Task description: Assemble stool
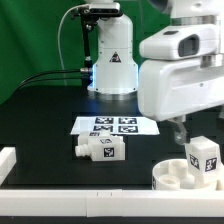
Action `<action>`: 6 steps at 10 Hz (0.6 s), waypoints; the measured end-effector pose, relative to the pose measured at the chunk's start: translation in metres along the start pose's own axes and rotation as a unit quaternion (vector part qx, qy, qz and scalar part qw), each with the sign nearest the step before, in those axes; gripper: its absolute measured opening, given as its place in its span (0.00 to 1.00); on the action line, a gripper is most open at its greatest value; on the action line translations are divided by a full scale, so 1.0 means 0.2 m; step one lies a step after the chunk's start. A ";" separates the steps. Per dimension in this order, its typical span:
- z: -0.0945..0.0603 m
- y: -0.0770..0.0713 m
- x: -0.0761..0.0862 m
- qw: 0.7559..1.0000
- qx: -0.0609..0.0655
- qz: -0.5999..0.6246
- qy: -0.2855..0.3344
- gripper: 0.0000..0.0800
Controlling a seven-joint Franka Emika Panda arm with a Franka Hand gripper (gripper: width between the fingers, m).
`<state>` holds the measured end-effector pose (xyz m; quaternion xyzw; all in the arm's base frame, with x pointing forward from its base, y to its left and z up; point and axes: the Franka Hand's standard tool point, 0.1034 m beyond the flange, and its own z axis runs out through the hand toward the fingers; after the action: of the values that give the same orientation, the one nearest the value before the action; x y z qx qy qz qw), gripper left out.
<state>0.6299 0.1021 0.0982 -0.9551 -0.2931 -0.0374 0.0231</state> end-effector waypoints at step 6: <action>0.07 -0.06 0.07 0.919 -0.032 -0.391 -0.039 0.81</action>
Offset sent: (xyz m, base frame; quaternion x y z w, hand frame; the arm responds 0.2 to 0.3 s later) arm 0.0156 0.0330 -0.0014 -0.0370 -0.0137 -0.4001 0.9156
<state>0.6343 0.1208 0.0864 -0.7653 -0.6425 -0.0158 -0.0350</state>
